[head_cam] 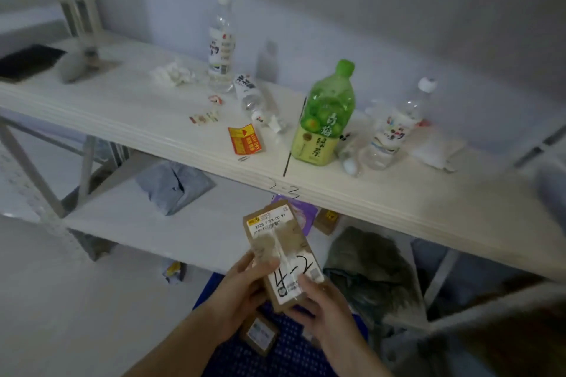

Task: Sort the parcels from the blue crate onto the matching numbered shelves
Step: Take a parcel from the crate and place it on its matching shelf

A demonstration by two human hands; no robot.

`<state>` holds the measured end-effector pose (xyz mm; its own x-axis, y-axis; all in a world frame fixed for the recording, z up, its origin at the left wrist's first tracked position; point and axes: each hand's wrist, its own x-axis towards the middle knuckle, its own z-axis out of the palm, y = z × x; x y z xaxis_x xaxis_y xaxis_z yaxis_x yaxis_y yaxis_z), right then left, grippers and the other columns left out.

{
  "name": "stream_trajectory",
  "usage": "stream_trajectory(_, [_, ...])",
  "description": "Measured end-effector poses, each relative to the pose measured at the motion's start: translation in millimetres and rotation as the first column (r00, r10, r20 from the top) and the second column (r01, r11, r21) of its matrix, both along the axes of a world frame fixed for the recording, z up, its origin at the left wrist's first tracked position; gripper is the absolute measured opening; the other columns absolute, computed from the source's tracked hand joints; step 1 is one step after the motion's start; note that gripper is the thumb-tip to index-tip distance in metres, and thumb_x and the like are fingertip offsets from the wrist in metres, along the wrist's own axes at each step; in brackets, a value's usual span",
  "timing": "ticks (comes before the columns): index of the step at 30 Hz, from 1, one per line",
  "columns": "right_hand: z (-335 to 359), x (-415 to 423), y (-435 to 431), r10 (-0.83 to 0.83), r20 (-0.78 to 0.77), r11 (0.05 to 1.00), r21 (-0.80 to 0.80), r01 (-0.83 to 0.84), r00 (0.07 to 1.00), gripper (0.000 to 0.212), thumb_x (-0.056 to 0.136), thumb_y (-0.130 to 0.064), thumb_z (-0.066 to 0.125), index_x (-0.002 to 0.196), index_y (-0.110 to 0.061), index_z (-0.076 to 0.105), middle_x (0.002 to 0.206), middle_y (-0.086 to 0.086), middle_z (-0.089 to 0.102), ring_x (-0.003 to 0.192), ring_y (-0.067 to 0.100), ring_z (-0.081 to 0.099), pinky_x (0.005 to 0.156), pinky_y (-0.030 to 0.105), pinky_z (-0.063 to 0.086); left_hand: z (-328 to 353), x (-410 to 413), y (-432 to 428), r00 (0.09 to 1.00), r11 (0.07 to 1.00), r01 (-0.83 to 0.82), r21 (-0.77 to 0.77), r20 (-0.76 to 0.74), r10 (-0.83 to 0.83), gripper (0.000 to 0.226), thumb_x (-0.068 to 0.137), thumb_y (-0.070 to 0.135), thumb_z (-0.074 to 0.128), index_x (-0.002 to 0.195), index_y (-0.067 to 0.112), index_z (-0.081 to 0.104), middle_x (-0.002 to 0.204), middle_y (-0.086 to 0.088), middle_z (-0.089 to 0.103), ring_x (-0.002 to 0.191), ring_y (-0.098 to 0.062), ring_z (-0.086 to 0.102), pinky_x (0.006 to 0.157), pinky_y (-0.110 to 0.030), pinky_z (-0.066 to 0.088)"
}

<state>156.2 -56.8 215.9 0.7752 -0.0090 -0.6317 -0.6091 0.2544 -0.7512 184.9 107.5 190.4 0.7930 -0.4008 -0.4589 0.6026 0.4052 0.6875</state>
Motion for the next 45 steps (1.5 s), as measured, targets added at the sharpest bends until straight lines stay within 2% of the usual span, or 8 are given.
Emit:
stream_trajectory(4, [63.4, -31.4, -7.8, -0.117, 0.224, 0.990, -0.054, 0.132, 0.968, 0.062, 0.059, -0.024, 0.083, 0.114, -0.014, 0.058, 0.103, 0.009, 0.074, 0.092, 0.025, 0.072, 0.077, 0.039, 0.059, 59.3, -25.8, -7.5, 0.971, 0.975, 0.211, 0.075, 0.098, -0.218, 0.078, 0.063, 0.030, 0.086, 0.131, 0.027, 0.049, 0.121, -0.002, 0.067, 0.113, -0.021, 0.062, 0.092, -0.034, 0.051])
stream_trajectory(8, [123.3, -65.0, -4.0, -0.161, 0.400, 0.976, -0.073, 0.207, 0.902, 0.059, 0.055, -0.022, 0.082, 0.105, -0.014, 0.054, 0.089, 0.004, 0.076, 0.079, 0.020, 0.074, 0.059, 0.024, 0.057, 115.0, -57.3, -26.4, 0.908, 0.949, 0.274, 0.159, 0.283, -0.310, 0.060, 0.069, 0.018, 0.079, 0.126, 0.019, 0.057, 0.116, 0.000, 0.070, 0.108, -0.014, 0.065, 0.076, -0.019, 0.053])
stream_trajectory(16, [246.0, -113.4, -25.5, -0.181, 0.681, 0.924, -0.128, 0.359, 0.709, 0.056, 0.072, -0.029, 0.073, 0.121, -0.010, 0.053, 0.114, 0.010, 0.067, 0.104, 0.024, 0.066, 0.093, 0.038, 0.053, 258.1, -83.0, -55.6, 0.776, 0.957, 0.222, 0.188, 0.561, -0.290, 0.040, 0.083, 0.022, 0.064, 0.119, 0.006, 0.060, 0.113, -0.010, 0.070, 0.110, -0.025, 0.063, 0.092, -0.030, 0.049])
stream_trajectory(20, [308.4, -125.7, -41.2, -0.048, 0.817, 0.858, -0.261, 0.442, 0.575, 0.021, 0.095, -0.025, 0.050, 0.113, -0.035, 0.055, 0.112, -0.013, 0.064, 0.105, 0.005, 0.060, 0.085, 0.018, 0.048, 341.3, -96.5, -83.9, 0.534, 0.967, 0.060, 0.248, 0.810, -0.241, 0.030, 0.095, 0.017, 0.050, 0.124, 0.027, 0.052, 0.115, 0.006, 0.065, 0.108, -0.007, 0.062, 0.092, -0.022, 0.050])
stream_trajectory(25, [385.5, -149.8, -73.7, 0.099, 0.895, 0.675, -0.380, 0.632, 0.434, 0.043, 0.101, -0.023, 0.038, 0.143, -0.026, 0.034, 0.125, -0.023, 0.053, 0.117, -0.003, 0.050, 0.093, 0.003, 0.036, 433.7, -114.3, -121.8, 0.255, 0.977, -0.126, 0.173, 0.957, -0.137, 0.032, 0.097, 0.014, 0.047, 0.127, 0.021, 0.053, 0.114, 0.003, 0.064, 0.101, -0.006, 0.061, 0.088, -0.019, 0.048])
stream_trajectory(30, [437.1, -191.7, -108.5, 0.237, 0.839, 0.455, -0.541, 0.707, 0.490, 0.056, 0.101, -0.023, 0.038, 0.152, -0.025, 0.014, 0.148, -0.005, 0.041, 0.136, 0.016, 0.037, 0.115, 0.037, 0.029, 473.0, -141.2, -160.0, 0.209, 0.996, -0.010, 0.087, 0.974, -0.083, 0.048, 0.099, 0.008, 0.039, 0.146, 0.009, 0.029, 0.135, -0.001, 0.049, 0.121, -0.008, 0.044, 0.087, 0.001, 0.038])
stream_trajectory(36, [441.9, -264.7, -162.3, 0.130, 0.748, 0.092, -0.663, 0.743, 0.651, 0.054, 0.100, -0.023, 0.037, 0.150, -0.027, 0.018, 0.144, 0.005, 0.046, 0.129, 0.028, 0.046, 0.108, 0.041, 0.035, 459.3, -197.5, -237.3, 0.277, 0.988, 0.113, 0.107, 0.951, -0.135, 0.042, 0.100, 0.004, 0.035, 0.142, 0.004, 0.033, 0.142, -0.011, 0.046, 0.132, -0.023, 0.041, 0.109, -0.028, 0.032])
stream_trajectory(45, [345.9, -378.2, -224.3, -0.088, 0.608, 0.054, -0.788, 0.613, 0.789, 0.043, 0.094, -0.018, 0.048, 0.137, -0.022, 0.042, 0.121, 0.006, 0.063, 0.111, 0.025, 0.060, 0.093, 0.033, 0.047, 353.2, -293.1, -302.8, 0.248, 0.927, 0.250, 0.279, 0.907, -0.340, 0.041, 0.096, 0.002, 0.044, 0.137, 0.004, 0.044, 0.129, -0.009, 0.057, 0.119, -0.020, 0.052, 0.093, -0.015, 0.041])
